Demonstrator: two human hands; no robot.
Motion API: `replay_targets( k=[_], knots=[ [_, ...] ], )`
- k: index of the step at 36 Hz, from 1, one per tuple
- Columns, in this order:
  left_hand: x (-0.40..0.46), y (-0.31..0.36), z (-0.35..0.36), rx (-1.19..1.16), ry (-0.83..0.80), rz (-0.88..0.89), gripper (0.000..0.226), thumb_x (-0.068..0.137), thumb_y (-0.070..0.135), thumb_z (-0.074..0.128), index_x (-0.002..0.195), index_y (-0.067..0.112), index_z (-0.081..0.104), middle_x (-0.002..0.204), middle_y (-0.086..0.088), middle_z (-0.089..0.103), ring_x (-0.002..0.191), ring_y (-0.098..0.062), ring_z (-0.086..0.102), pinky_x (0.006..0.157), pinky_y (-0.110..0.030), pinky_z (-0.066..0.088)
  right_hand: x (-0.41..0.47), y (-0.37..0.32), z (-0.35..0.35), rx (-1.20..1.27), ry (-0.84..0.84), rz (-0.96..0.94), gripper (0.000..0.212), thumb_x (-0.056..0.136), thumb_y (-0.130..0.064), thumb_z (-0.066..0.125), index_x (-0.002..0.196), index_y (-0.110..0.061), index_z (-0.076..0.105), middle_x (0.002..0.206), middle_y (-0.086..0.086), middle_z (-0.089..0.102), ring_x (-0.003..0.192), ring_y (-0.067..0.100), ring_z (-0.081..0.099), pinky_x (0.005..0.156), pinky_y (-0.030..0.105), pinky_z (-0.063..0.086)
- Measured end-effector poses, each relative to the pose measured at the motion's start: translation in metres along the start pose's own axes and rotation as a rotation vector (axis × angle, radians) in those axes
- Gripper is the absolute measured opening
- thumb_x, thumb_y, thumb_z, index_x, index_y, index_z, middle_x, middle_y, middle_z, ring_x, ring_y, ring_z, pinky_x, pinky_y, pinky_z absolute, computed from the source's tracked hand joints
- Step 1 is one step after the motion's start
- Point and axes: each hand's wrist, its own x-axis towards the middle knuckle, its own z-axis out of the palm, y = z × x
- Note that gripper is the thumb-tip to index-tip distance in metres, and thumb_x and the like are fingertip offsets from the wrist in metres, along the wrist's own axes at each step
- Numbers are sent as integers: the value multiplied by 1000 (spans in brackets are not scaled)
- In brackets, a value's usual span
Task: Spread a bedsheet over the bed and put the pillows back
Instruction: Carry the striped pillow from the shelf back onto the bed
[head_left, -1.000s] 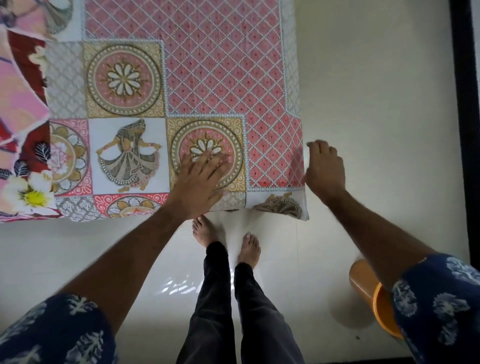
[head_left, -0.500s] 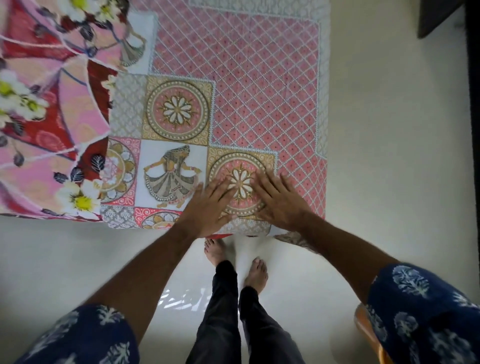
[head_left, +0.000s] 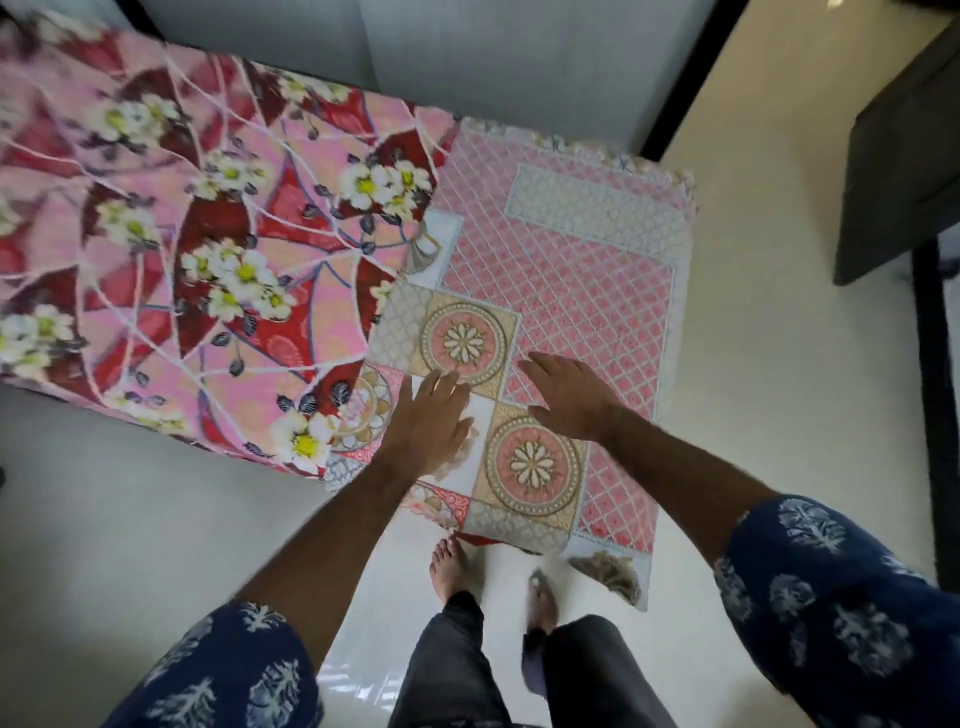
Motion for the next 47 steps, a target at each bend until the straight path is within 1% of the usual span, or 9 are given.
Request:
replay_targets(
  k=[4, 13, 17, 20, 25, 30, 36, 40, 47],
  knots=[
    [-30, -13, -34, 10, 32, -150, 58, 105, 45, 36, 156, 20, 31, 167, -5, 23, 156, -29, 15, 121, -64, 10, 16, -19, -43, -87, 13, -135, 83, 99, -49, 54, 162, -16, 12, 170, 12, 12, 155, 33, 15, 124, 53, 16],
    [-142, -25, -73, 81, 142, -600, 68, 96, 51, 54, 153, 15, 42, 163, -12, 32, 151, -38, 29, 115, -69, 25, 39, -101, -115, -196, 143, -524, 79, 103, -57, 38, 163, -15, 8, 171, 12, 8, 157, 32, 11, 126, 56, 9],
    [-201, -16, -93, 62, 197, -809, 72, 99, 52, 48, 159, 17, 28, 169, -11, 16, 155, -37, 14, 118, -70, 14, 36, -163, -145, -282, 188, -726, 79, 102, -61, 33, 163, -14, 11, 170, 12, 12, 157, 32, 13, 125, 58, 12],
    [-259, -8, -107, 61, 238, -1000, 74, 96, 51, 54, 157, 15, 32, 167, -12, 23, 154, -38, 20, 116, -70, 20, 26, -223, -160, -328, 263, -906, 83, 97, -67, 24, 161, -14, 23, 167, 11, 24, 152, 34, 27, 122, 59, 21],
    [-374, 22, -113, 29, 284, -1318, 73, 97, 50, 50, 157, 13, 31, 169, -11, 17, 156, -37, 12, 118, -71, 14, -19, -335, -174, -377, 302, -1207, 82, 96, -66, 26, 161, -15, 24, 168, 11, 24, 154, 31, 25, 123, 58, 20],
    [-482, 88, -114, 40, 245, -1663, 76, 100, 52, 41, 161, 15, 15, 171, -9, -2, 157, -35, -5, 120, -69, 2, -96, -440, -160, -359, 360, -1566, 80, 92, -60, 49, 155, -12, 40, 162, 13, 37, 145, 33, 43, 115, 61, 36],
    [-578, 210, -100, 75, 239, -2047, 82, 85, 52, 64, 153, 12, 41, 165, -11, 28, 153, -37, 23, 114, -72, 23, -236, -521, -114, -347, 349, -1947, 83, 91, -64, 37, 154, -11, 42, 161, 13, 39, 145, 31, 43, 114, 61, 36],
    [-612, 303, -91, 104, 231, -2238, 77, 93, 55, 34, 157, 13, 31, 169, -11, 17, 156, -36, 10, 116, -73, 16, -333, -550, -69, -355, 300, -2140, 83, 91, -63, 42, 154, -10, 41, 161, 13, 39, 144, 31, 45, 112, 61, 40],
    [-634, 471, -70, 169, 202, -2546, 80, 97, 59, 31, 161, 13, 20, 170, -12, 0, 157, -36, -1, 118, -71, 9, -495, -535, 1, -205, 154, -2459, 85, 97, -65, 36, 163, -16, 13, 171, 7, 8, 158, 25, 12, 125, 58, 15]
  ],
)
